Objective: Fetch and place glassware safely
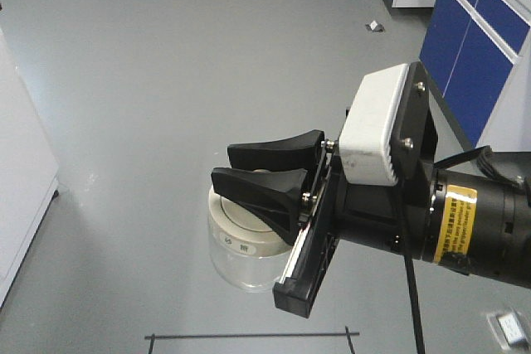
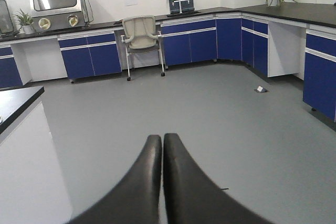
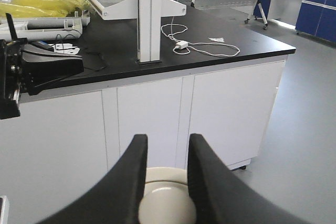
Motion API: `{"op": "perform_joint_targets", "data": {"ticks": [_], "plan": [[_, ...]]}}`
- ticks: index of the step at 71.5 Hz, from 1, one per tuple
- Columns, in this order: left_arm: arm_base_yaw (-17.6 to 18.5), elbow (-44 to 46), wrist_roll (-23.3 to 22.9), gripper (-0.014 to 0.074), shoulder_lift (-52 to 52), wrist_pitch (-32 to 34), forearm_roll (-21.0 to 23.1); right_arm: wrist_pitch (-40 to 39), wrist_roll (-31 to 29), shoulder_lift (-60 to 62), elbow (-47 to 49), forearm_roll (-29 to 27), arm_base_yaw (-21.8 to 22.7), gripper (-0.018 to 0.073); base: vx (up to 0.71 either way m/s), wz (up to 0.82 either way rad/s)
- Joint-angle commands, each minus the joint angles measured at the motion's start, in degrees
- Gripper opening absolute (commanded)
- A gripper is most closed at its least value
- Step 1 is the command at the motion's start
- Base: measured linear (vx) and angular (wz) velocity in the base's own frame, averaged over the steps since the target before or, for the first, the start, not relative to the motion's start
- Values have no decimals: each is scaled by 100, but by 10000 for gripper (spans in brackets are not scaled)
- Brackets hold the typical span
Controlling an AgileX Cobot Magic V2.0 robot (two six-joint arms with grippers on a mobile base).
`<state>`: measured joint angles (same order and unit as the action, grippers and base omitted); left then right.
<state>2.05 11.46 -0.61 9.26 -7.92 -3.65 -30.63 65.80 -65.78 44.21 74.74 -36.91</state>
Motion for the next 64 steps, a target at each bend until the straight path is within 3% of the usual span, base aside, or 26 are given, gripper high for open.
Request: {"op": "perform_joint_targets", "data": {"ticks": [1, 64], "plan": [[-4, 165, -52, -7, 75, 399, 35, -182, -32, 133, 174, -249, -3, -1, 43, 3], [-4, 165, -52, -7, 75, 399, 35, -182, -32, 133, 174, -249, -3, -1, 45, 2]]}}
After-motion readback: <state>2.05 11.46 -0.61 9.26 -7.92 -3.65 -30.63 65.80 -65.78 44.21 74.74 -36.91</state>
